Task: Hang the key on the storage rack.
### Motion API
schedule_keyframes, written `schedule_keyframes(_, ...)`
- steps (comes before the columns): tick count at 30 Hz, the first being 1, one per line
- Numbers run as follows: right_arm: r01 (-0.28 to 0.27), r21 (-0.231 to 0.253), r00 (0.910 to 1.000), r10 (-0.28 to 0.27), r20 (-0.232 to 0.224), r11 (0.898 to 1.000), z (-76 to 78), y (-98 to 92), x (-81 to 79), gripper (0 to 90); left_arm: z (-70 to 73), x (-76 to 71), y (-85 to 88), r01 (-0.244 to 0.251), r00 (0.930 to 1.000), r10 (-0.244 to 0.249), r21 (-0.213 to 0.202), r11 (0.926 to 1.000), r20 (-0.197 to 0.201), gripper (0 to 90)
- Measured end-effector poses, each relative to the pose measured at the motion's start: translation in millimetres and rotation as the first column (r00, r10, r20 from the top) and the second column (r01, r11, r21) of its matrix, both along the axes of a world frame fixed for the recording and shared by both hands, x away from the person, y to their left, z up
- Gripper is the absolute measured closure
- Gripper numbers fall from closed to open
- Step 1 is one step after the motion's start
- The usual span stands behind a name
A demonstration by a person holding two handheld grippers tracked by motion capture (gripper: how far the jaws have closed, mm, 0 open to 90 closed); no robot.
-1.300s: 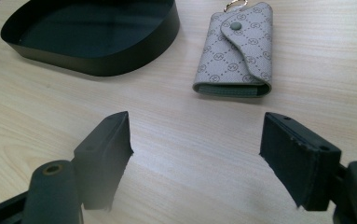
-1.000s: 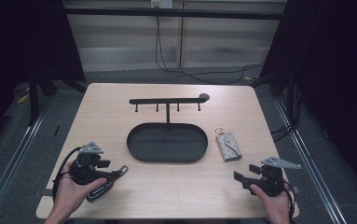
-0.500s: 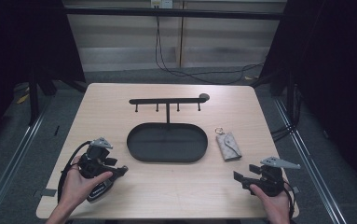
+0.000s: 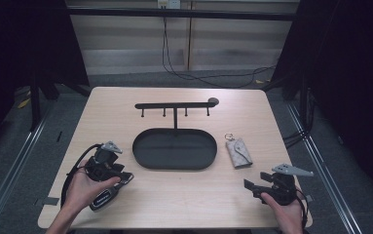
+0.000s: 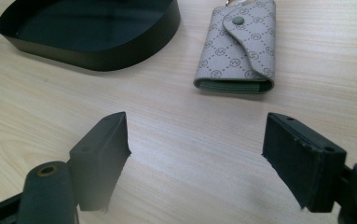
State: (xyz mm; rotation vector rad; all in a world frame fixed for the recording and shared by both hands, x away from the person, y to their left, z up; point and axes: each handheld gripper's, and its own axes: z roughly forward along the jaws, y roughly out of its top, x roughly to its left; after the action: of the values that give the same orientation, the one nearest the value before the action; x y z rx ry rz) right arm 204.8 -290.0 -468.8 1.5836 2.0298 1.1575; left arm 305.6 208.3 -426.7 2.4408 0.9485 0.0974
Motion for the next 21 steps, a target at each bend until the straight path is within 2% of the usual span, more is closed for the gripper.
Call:
schedule_keyframes(3, 0.002, 0.002, 1.0000, -0.002, -0.001, 1.000, -0.1, -0.4, 0.1, 21.6, -4.6, 3.1, -1.6, 0.010, 0.9998, -0.009, 0.037, 0.9993, -0.020, 57.3)
schedule_keyframes(5, 0.002, 0.003, 1.0000, -0.002, -0.001, 1.000, 0.1, -0.2, -0.2, 21.5, -6.1, 3.7, -1.6, -0.004, 0.9997, 0.005, 0.039, 0.9992, -0.024, 57.4)
schedule_keyframes(6, 0.000, 0.002, 1.0000, 0.000, -0.002, 1.000, 0.0, 0.0, -0.1, 21.5, -6.4, 5.7, -0.8, 0.006, 0.9995, -0.004, 0.051, 0.9987, -0.030, 57.5)
schedule_keyframes(10, 0.002, -0.001, 1.0000, -0.002, -0.005, 1.000, -0.3, 0.1, 0.2, 21.4, -13.1, 14.6, -0.3, 0.003, 0.9948, 0.003, 0.066, 0.9978, -0.102, 56.3)
schedule_keyframes(12, 0.005, -0.001, 0.9999, -0.005, -0.009, 1.000, -0.7, 0.1, 1.0, 21.0, -15.9, 18.5, -2.9, -0.007, 0.9927, 0.020, 0.103, 0.9946, -0.119, 56.9)
schedule_keyframes(13, 0.003, -0.006, 0.9999, -0.004, -0.011, 1.000, -1.1, 0.6, 1.6, 20.8, -16.9, 20.4, -4.4, 0.008, 0.9910, 0.008, 0.115, 0.9933, -0.133, 57.3)
schedule_keyframes(17, -0.006, -0.017, 0.9999, 0.006, -0.012, 1.000, -1.0, 2.1, 1.3, 20.6, -16.8, 21.4, -12.1, 0.027, 0.9894, -0.005, 0.149, 0.9885, -0.145, 60.6)
schedule_keyframes(19, -0.005, -0.014, 0.9999, 0.005, -0.013, 1.000, -0.9, 2.0, 0.9, 20.4, -17.6, 20.7, -14.6, 0.017, 0.9910, 0.007, 0.180, 0.9834, -0.134, 62.6)
schedule_keyframes(21, -0.004, -0.011, 0.9999, 0.004, -0.012, 1.000, -0.9, 1.7, 0.8, 20.3, -19.1, 20.8, -14.9, 0.018, 0.9905, 0.009, 0.195, 0.9807, -0.137, 64.5)
